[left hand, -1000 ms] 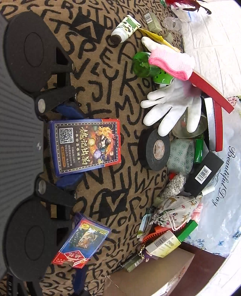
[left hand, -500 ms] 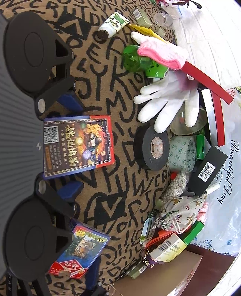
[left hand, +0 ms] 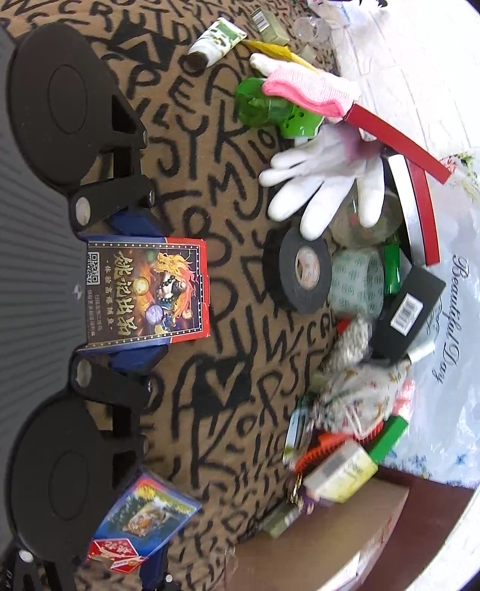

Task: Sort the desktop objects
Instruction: 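Lift both card boxes and carry them over the cardboard box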

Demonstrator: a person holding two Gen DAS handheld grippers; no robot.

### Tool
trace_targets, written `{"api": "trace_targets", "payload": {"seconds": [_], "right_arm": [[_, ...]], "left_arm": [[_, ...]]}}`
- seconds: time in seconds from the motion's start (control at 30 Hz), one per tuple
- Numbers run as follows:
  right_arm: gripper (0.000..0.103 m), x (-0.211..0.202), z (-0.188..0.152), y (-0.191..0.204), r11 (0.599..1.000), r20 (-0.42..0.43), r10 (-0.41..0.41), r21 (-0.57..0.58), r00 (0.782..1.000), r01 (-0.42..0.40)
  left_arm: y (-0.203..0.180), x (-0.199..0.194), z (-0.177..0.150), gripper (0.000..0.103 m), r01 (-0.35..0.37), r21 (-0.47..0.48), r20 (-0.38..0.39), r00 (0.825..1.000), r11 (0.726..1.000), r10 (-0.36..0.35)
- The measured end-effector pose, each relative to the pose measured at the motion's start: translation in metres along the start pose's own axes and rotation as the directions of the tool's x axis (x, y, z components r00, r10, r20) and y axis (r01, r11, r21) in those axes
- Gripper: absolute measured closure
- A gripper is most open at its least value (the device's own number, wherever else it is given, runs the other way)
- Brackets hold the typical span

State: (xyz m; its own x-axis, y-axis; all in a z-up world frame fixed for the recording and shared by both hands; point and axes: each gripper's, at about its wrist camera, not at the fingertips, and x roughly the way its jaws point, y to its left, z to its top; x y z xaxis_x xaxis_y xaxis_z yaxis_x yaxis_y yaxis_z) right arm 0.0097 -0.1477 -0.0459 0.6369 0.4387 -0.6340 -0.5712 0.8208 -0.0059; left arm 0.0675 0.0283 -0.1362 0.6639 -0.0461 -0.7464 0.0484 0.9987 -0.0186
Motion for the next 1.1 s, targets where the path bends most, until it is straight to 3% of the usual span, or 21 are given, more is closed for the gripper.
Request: {"api": "trace_targets", "payload": {"seconds": [0.17,0.3,0.5,0.63,0.73,0.9,1.1], "right_arm": [[0.045,-0.05,-0.01,-0.024,0.993,0.074,-0.074,0.093,0.995,0.067],[0.044,-0.096,-0.009,-0.05,0.978,0.172,-0.171,0.151,0.97,0.145],[0.044,-0.153,-0.005,-0.096,0.938,0.276,-0.331,0.203,0.902,0.282],[0.044,-0.175,-0.003,-0.131,0.899,0.312,-0.428,0.245,0.848,0.364],[0.044,-0.184,-0.002,-0.157,0.866,0.321,-0.491,0.276,0.809,0.416],[0.044,-0.184,0.006,-0.209,0.825,0.306,-0.554,0.325,0.774,0.461],[0.044,-0.163,0.022,-0.268,0.795,0.258,-0.588,0.355,0.767,0.491]], "left_arm": [[-0.022,-0.024,0.008,0.041,0.113,-0.001,0.023,0.993,0.994,-0.113],[-0.057,-0.046,0.029,0.041,0.213,0.057,0.071,0.974,0.975,-0.217],[-0.125,-0.081,0.076,0.041,0.337,0.185,0.162,0.916,0.923,-0.367],[-0.173,-0.095,0.11,0.041,0.411,0.257,0.181,0.869,0.875,-0.461],[-0.212,-0.098,0.135,0.041,0.433,0.298,0.188,0.847,0.851,-0.497],[-0.266,-0.079,0.178,0.041,0.465,0.302,0.177,0.831,0.832,-0.528],[-0.321,-0.045,0.221,0.041,0.447,0.3,0.182,0.84,0.843,-0.51]]}}
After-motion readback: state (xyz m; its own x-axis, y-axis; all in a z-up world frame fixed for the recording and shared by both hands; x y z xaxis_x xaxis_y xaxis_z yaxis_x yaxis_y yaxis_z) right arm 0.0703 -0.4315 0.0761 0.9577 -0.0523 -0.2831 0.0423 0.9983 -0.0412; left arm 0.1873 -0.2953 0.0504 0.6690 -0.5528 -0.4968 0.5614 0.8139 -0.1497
